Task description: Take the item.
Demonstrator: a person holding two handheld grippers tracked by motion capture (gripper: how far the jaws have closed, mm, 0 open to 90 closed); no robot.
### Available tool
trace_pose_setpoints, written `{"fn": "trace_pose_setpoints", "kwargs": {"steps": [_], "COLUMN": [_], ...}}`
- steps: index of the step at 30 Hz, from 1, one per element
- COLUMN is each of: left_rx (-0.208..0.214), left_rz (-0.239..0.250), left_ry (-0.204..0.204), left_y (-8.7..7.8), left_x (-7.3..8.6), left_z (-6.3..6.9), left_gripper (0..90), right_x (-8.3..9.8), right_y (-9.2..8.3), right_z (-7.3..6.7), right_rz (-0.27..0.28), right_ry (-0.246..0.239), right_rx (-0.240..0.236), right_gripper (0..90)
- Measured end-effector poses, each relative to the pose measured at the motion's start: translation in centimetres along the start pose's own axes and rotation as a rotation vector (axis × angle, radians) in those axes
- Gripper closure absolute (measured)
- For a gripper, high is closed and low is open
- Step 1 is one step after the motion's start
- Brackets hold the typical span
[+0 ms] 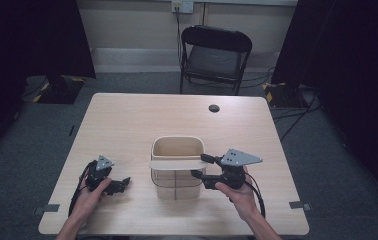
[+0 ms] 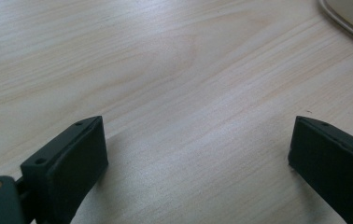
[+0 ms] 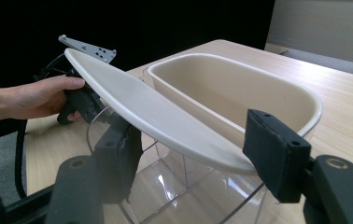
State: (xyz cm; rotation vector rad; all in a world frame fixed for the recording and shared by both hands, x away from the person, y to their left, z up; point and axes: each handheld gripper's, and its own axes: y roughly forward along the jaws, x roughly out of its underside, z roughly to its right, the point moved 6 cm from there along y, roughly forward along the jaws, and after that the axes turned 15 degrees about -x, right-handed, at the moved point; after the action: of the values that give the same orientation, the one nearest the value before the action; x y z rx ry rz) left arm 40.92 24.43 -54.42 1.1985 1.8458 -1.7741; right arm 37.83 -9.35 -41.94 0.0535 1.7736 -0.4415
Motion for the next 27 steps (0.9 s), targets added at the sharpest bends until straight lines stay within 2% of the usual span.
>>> {"fn": "trace_pose_setpoints", "kwargs": {"steps": [27], "left_rx": [0.001], "left_rz": [-0.001], "left_ry": [0.002], "left_y": [-0.01], "left_x": [0.01], "left_z": [-0.01], "left_gripper": [3.8], "right_x": [-1.02], "right_y": [-0.26], "right_z": [0.40], "right_rz": [-0.002], "right_ry": [0.027], "right_rx": [-0.035], "right_gripper": [44.9]}}
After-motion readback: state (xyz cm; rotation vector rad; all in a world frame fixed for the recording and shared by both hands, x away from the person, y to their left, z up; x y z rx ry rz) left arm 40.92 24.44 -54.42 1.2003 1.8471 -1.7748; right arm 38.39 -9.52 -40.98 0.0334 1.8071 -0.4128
